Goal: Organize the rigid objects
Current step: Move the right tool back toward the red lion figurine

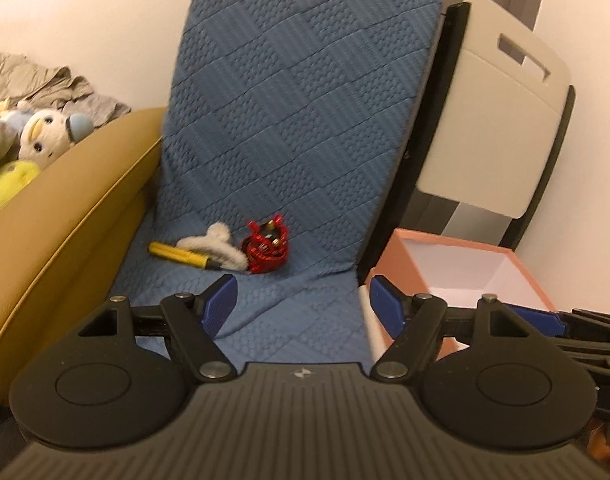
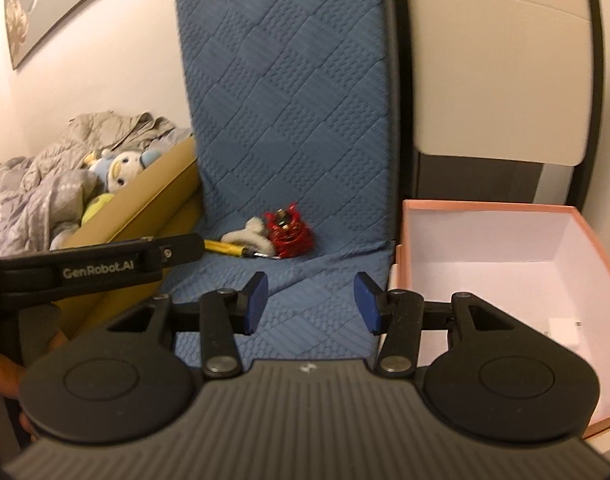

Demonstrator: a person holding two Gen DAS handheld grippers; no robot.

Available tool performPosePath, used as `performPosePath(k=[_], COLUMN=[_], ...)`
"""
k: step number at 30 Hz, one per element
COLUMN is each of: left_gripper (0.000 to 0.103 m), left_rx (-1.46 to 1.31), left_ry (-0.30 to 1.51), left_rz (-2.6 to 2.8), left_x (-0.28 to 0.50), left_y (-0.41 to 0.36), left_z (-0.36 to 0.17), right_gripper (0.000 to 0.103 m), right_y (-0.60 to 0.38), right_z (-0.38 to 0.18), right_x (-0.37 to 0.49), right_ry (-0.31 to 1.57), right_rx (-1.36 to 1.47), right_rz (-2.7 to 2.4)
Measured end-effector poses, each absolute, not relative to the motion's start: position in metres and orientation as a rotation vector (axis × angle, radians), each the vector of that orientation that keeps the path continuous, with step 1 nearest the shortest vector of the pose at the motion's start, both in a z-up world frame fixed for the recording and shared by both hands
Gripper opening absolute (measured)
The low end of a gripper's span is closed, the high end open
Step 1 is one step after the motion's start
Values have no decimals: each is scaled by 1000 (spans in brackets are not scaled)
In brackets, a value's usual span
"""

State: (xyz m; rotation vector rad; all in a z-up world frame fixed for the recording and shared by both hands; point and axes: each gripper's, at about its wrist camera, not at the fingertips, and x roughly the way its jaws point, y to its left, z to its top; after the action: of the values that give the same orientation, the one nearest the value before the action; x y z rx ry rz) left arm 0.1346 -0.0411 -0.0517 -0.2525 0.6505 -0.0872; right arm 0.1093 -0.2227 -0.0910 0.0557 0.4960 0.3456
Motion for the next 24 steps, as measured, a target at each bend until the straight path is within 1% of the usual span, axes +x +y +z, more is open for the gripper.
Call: performPosePath(k=[13,21,24], left_gripper=[77,77,77], left_rx=[-321,-290,-342], left_ry=[691,728,740], left_rz=[-64,-55,-51], left_x=[131,160,175], left_y=[-15,-10,-2], left_z=[-110,-147,-158], right_gripper=[51,51,51], right_y=[-201,-192,-186], right_z=[-128,-145,-145], right_x=[115,141,155], right_ry=[505,515,501], right_rx=[44,69,72], right_rz=[325,314,330])
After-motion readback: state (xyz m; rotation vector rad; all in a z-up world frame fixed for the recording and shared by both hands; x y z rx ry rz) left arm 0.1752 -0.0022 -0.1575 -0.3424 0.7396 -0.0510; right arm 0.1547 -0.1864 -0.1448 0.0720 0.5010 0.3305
